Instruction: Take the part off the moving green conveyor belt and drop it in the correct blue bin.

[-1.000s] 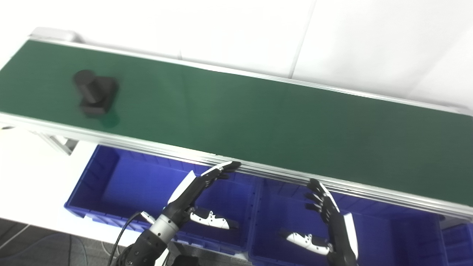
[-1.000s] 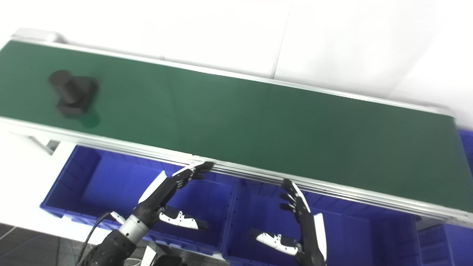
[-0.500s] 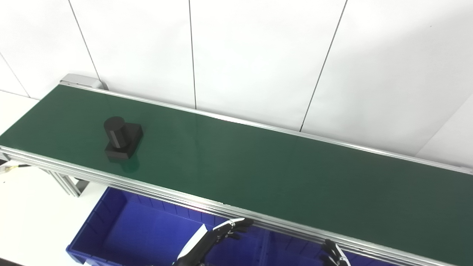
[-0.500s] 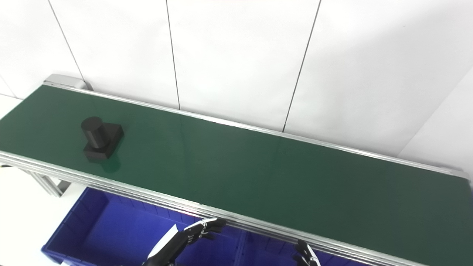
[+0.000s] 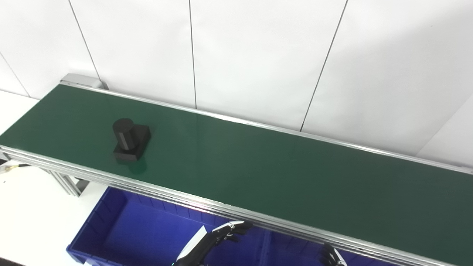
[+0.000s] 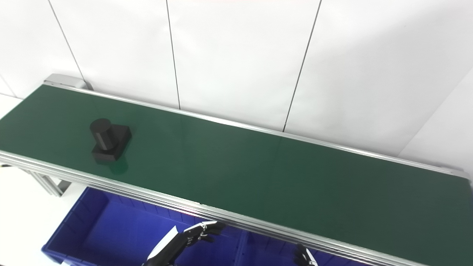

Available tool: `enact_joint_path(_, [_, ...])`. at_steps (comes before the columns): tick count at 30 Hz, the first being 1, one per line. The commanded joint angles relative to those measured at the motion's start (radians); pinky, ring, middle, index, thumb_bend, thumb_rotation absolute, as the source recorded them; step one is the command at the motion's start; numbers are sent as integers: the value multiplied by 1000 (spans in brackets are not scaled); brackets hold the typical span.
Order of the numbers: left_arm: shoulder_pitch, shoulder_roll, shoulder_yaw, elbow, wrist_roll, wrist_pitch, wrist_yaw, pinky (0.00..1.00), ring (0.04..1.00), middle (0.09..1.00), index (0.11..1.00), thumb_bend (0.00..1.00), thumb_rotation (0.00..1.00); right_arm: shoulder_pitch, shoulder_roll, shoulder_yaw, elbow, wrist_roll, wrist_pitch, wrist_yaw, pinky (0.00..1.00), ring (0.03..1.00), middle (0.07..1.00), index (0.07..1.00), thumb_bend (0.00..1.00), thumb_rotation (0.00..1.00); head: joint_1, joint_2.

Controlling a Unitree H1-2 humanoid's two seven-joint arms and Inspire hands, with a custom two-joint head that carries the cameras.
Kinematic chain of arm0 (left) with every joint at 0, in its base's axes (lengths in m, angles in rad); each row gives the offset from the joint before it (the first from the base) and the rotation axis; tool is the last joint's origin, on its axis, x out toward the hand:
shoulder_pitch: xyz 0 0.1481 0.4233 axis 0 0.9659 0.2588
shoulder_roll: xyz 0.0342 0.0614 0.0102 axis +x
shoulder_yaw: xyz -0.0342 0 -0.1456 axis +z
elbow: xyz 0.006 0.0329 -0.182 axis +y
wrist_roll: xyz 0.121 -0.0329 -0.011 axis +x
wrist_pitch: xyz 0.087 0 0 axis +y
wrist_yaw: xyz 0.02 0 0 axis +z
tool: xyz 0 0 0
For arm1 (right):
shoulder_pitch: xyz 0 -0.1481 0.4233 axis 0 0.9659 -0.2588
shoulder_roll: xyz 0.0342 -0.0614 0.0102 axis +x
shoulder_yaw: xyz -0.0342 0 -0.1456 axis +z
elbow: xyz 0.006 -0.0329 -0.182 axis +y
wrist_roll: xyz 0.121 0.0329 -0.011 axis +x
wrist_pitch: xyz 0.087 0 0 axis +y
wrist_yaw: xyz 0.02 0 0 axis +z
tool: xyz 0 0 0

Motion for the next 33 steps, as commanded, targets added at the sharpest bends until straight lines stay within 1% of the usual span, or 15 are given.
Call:
enact_joint_path(1, [-19,3,-5,-21,-14,-36,16,760,821,851,822,964,127,-5,6,-3,-26,-8,-56,-7,815,819,858,890,872,74,0,0])
enact_joint_path(3, [-20,4,-6,-21,-9,-36,18,762,822,850,822,963,127,-6,6,-3,-23,0,-60,-5,808,808,860,891,872,74,-2,1])
enact_joint_path(5, [-20,3,-5,-21,-7,-36,18,766,823,849,821,966,133,-7,6,-4,-20,5,-62,-4,747,755,861,890,881,75,-4,1])
enact_joint_path(7, [-20,3,-6,-19,-9,-36,19,765,822,848,819,968,133,-7,5,-4,-20,7,-61,-2,776,805,862,893,881,73,-7,1])
enact_joint_path(11, [-18,-1,-5,-21,-7,-35,19,760,819,849,820,970,138,-5,0,2,-25,7,-78,-18,780,809,856,887,888,75,-11,2])
enact_joint_path(12, [-17,-3,-4,-21,-8,-35,18,760,820,850,821,973,136,-4,-5,7,-29,6,-81,-25,785,740,854,883,892,82,-12,4])
enact_joint_path(13, [-16,-5,-4,-21,-12,-35,15,760,821,851,821,974,135,-3,-14,17,-37,9,-82,-35,786,717,853,881,894,84,-13,6])
enact_joint_path(15, [-15,-8,-4,-21,-14,-35,15,763,823,853,822,975,129,1,-27,33,-58,18,-83,-55,847,766,859,887,885,107,-15,9])
enact_joint_path(16, [-14,-9,-5,-21,-13,-35,17,758,821,853,823,974,129,3,-33,39,-68,22,-83,-65,883,823,854,886,889,132,-15,9])
enact_joint_path(17, [-14,-10,-6,-20,-9,-35,19,758,821,853,823,973,130,12,-33,38,-91,28,-83,-71,891,846,856,891,885,153,-18,10])
enact_joint_path(21, [-17,-12,-12,-18,-1,-35,27,757,822,853,826,964,138,38,-45,51,-181,36,-83,-108,911,857,846,876,908,114,-19,14])
enact_joint_path(24, [-20,-16,-15,-13,-9,-35,26,760,823,853,826,961,130,59,-50,52,-241,43,-83,-106,929,863,851,881,909,133,-17,14])
enact_joint_path(25, [-21,-18,-16,-10,-17,-35,22,761,824,853,826,960,128,62,-54,50,-262,23,-83,-119,931,864,852,883,910,139,-16,15])
enact_joint_path(28, [-25,-21,-19,-5,-11,-35,26,764,828,855,828,954,136,54,-59,48,-300,7,-83,-140,831,810,813,863,932,203,-17,14])
enact_joint_path(33, [-32,-27,-22,3,-1,-35,38,759,825,852,826,958,141,17,-70,38,-337,33,-83,-131,795,808,825,849,969,210,-16,14])
